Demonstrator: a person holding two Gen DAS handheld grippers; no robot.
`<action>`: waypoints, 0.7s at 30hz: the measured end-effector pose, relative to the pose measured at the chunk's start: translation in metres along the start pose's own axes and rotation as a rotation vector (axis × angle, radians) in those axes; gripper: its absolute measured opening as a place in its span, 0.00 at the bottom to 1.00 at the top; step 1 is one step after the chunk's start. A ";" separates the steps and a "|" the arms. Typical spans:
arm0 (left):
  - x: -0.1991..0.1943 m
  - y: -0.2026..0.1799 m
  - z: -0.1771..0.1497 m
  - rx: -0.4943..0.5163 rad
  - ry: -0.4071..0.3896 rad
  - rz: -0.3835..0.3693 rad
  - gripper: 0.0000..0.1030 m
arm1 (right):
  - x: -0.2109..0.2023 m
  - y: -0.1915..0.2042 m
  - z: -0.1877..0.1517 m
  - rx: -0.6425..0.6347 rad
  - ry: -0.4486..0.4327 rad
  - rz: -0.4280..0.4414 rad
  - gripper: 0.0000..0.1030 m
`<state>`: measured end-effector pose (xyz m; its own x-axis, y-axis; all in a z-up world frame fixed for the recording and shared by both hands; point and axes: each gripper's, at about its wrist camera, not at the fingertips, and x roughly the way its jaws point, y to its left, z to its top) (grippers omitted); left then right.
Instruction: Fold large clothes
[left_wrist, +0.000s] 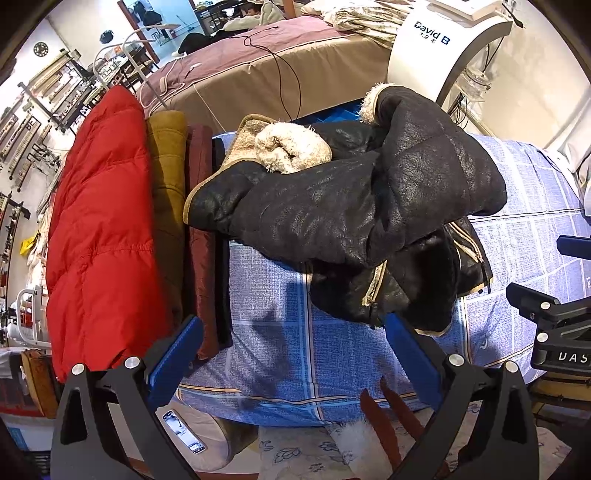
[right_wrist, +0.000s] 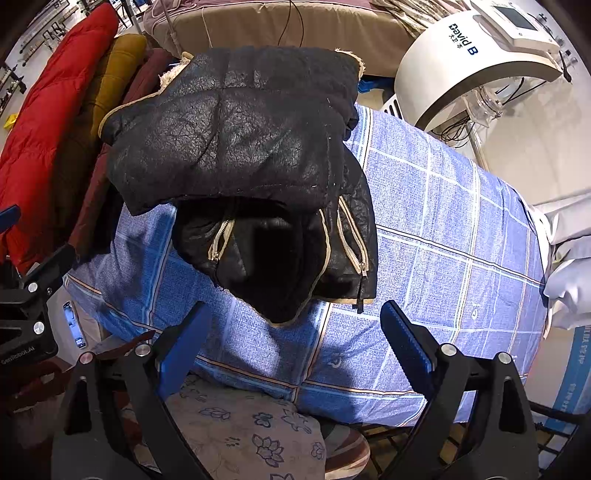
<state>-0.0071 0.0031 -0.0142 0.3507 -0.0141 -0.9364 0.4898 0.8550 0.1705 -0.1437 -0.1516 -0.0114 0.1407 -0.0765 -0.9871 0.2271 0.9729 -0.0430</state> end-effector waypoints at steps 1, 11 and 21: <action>0.000 0.000 0.000 0.001 0.000 0.000 0.94 | 0.000 0.000 0.000 0.000 0.000 0.000 0.89; 0.001 0.000 -0.001 -0.005 0.006 -0.008 0.94 | 0.001 0.001 -0.001 0.001 0.001 -0.002 0.89; 0.002 -0.001 -0.001 -0.007 0.004 -0.012 0.94 | 0.003 0.001 -0.006 0.003 0.003 0.000 0.89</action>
<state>-0.0072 0.0028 -0.0164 0.3416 -0.0225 -0.9396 0.4885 0.8583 0.1571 -0.1490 -0.1498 -0.0153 0.1375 -0.0757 -0.9876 0.2297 0.9723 -0.0425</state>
